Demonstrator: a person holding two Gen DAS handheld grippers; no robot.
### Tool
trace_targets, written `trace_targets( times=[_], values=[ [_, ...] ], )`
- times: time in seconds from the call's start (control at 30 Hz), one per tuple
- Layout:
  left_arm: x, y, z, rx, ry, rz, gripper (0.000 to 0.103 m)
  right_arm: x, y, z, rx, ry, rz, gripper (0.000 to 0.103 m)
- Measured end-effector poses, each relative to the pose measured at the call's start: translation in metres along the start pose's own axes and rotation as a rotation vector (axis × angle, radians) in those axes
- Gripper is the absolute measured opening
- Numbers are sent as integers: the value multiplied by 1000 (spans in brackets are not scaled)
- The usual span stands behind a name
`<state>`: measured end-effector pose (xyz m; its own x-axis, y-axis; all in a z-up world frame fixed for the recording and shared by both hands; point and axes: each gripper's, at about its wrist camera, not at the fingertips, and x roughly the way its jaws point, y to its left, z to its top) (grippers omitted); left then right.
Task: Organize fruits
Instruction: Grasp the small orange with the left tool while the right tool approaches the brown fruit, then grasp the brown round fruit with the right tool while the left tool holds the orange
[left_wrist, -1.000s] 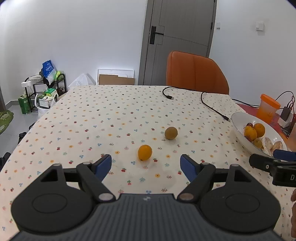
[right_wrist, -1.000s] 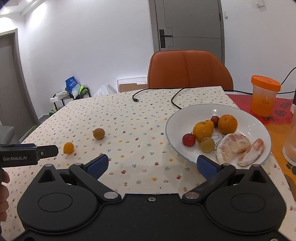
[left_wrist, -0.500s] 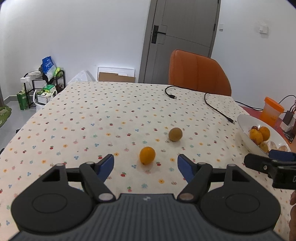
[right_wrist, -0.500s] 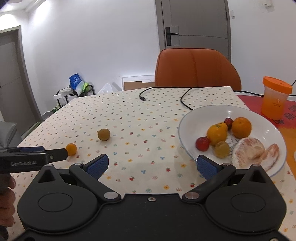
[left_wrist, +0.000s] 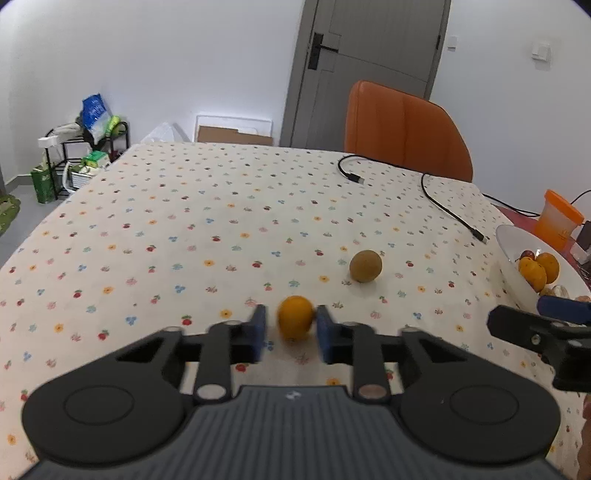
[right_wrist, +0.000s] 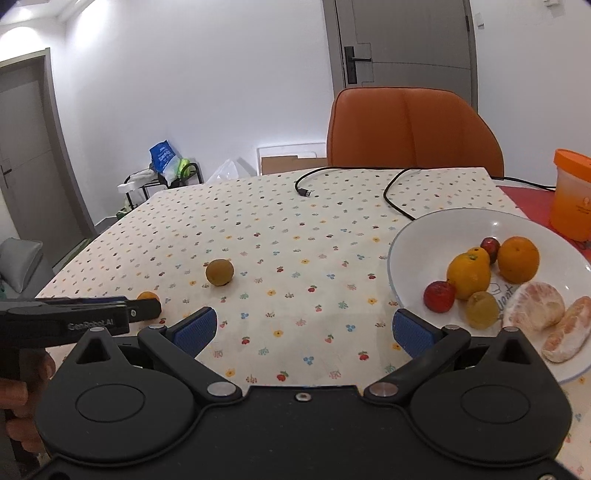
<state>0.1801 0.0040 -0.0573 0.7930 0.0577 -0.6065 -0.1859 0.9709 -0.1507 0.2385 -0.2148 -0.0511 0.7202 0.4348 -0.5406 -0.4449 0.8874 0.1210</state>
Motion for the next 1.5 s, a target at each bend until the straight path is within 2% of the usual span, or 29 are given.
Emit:
trace_targets(
  times=[0.17, 0.47, 0.63, 0.83, 1.3, 1.37, 1.4, 1.43, 1.47, 1.5],
  values=[
    [-1, 5, 4, -15, -5, -20, 21, 10, 5, 6, -19, 7, 11, 103],
    [-5, 23, 9, -39, -26, 25, 21, 29, 22, 15, -59, 21, 48, 101],
    [-8, 36, 10, -58, -35, 50, 21, 40, 31, 17, -62, 39, 62, 93],
    [-12, 49, 10, -88, -54, 69, 21, 52, 43, 23, -86, 56, 83, 88],
    [-23, 77, 8, -154, -73, 115, 21, 80, 72, 38, -127, 69, 105, 80],
    [-24, 78, 8, -157, -75, 117, 21, 85, 73, 36, -126, 79, 99, 75],
    [-24, 78, 7, -160, -75, 115, 21, 89, 72, 34, -121, 92, 94, 64],
    [-25, 78, 7, -162, -75, 112, 21, 92, 70, 32, -112, 110, 98, 44],
    [-26, 78, 7, -163, -76, 109, 21, 93, 69, 31, -105, 120, 104, 39],
    [-26, 77, 7, -162, -77, 108, 21, 91, 70, 30, -114, 104, 91, 29]
  ],
)
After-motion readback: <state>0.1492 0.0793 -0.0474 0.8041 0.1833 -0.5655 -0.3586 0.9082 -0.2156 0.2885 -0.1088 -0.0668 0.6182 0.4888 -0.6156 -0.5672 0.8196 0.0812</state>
